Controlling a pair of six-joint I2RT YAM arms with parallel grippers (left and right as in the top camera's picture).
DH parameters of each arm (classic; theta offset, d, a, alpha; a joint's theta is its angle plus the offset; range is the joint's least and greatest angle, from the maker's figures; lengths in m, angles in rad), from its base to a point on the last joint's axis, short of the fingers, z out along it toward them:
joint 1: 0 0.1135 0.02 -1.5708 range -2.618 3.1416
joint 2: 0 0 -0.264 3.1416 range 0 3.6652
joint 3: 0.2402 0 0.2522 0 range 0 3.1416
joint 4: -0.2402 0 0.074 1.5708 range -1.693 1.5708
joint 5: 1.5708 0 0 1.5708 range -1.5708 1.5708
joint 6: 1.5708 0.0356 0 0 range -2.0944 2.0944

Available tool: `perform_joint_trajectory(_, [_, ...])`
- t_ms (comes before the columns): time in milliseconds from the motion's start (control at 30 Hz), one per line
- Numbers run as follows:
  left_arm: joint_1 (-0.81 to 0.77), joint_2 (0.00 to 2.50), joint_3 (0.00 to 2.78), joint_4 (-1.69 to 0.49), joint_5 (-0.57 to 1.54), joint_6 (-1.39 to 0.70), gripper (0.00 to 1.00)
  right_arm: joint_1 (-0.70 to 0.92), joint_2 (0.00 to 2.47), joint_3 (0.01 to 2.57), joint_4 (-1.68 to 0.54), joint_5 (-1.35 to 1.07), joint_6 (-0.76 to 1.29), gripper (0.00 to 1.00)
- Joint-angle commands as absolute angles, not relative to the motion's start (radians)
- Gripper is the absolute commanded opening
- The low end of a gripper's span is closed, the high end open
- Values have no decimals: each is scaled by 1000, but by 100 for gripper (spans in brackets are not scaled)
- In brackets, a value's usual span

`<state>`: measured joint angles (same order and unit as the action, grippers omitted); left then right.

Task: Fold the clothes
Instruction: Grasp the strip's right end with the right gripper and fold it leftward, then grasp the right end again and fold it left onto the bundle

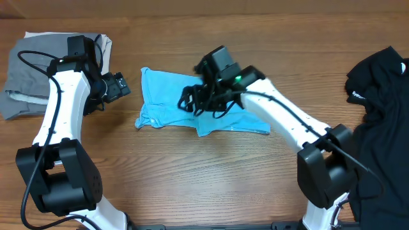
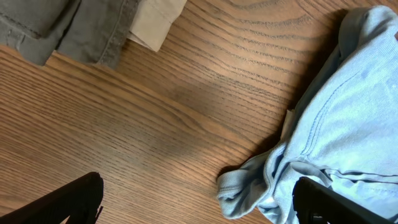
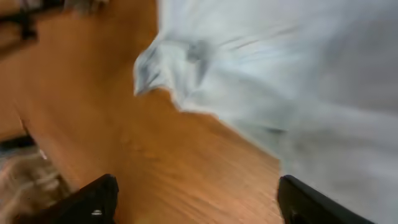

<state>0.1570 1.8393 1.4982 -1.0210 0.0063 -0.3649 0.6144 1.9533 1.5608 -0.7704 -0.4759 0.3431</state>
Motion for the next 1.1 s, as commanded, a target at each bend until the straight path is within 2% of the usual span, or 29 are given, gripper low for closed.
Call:
perform_joint_trajectory(0, [157, 1845, 1495, -1019, -1, -374, 100, 674, 1954, 1560, -768, -425, 135, 91])
perform_joint_trajectory(100, [157, 1845, 1495, -1020, -1, -374, 100, 647, 1937, 1592, -849, -200, 247, 83])
perform_joint_trajectory(233, [157, 1845, 1495, -1019, -1, -374, 100, 556, 1924, 1600, -917, -169, 258, 83])
perform_joint_trajectory(300, [157, 1845, 1495, -1019, -1, -374, 100, 508, 1924, 1600, -980, -68, 263, 79])
perform_joint_trajectory(433, [157, 1845, 1495, -1019, -1, -374, 100, 427, 1924, 1600, -1070, 79, 310, 80])
perform_joint_trajectory(533, [157, 1845, 1495, -1019, -1, -374, 100, 299, 1924, 1596, -1113, -37, 308, 79])
perform_joint_trajectory(600, [157, 1845, 1495, -1019, -1, -374, 100, 205, 1924, 1575, -1122, -173, 237, 79])
perform_joint_trajectory(733, [157, 1845, 1495, -1019, -1, -374, 100, 107, 1925, 1499, -1103, -230, 162, 78])
perform_joint_trajectory(933, [157, 1845, 1495, -1019, -1, -374, 100, 84, 1925, 1334, -912, -374, 101, 75])
perform_joint_trajectory(1067, [157, 1845, 1495, -1019, -1, -374, 100, 84, 1926, 1243, -784, -388, 108, 66])
